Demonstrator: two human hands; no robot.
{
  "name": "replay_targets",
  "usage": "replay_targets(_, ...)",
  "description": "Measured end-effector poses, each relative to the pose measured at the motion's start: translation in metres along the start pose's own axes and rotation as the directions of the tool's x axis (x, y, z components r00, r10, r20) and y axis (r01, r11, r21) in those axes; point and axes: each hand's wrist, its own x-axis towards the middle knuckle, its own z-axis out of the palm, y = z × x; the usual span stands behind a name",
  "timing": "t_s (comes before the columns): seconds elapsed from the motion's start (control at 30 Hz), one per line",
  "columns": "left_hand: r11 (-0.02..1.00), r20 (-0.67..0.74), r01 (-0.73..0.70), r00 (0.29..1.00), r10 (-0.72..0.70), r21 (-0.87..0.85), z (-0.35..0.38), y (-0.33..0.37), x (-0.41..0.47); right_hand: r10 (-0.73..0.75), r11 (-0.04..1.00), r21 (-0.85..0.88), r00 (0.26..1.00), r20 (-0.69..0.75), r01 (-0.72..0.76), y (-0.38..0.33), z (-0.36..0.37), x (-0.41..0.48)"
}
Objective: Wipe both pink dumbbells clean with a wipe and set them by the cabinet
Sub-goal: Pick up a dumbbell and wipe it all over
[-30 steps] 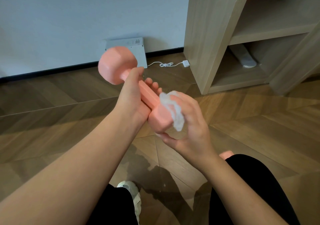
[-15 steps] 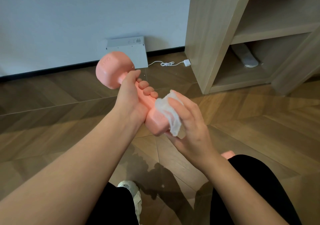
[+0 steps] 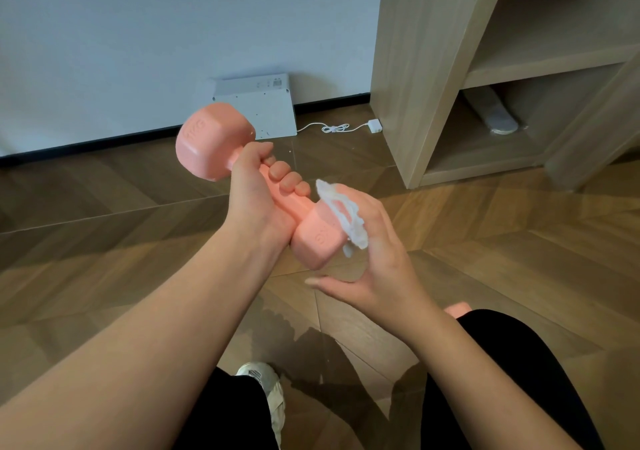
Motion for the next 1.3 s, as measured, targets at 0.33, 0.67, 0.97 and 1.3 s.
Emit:
replay_targets(0.33, 1.000, 0.079, 0.006, 0.997, -0.007, 0.015, 0.007, -0.002, -0.006, 0.143, 0.989, 0.054, 0.988, -0.050, -0.140, -0.005, -0.008, -0.005)
replay_targets(0.67, 0.998, 0.114, 0.062, 0.992, -0.059, -0.027, 0.013, -0.001, -0.009, -0.175, 0.984, -0.067, 0.974, -0.143, 0.167, -0.007, -0.010, -0.001)
replay_targets(0.97, 0.998, 0.076, 0.051, 0.996, -0.055, 0.048, 0.013, -0.006, -0.012, -0.038, 0.997, -0.078, 0.993, -0.111, 0.030, -0.002, -0.013, -0.006)
replay_targets(1.3, 0.989, -0.079, 0.118, 0.991, -0.111, 0.088, 0.007, -0.003, -0.004, -0.116, 0.969, -0.217, 0.993, 0.009, 0.116, 0.005, -0.012, -0.009)
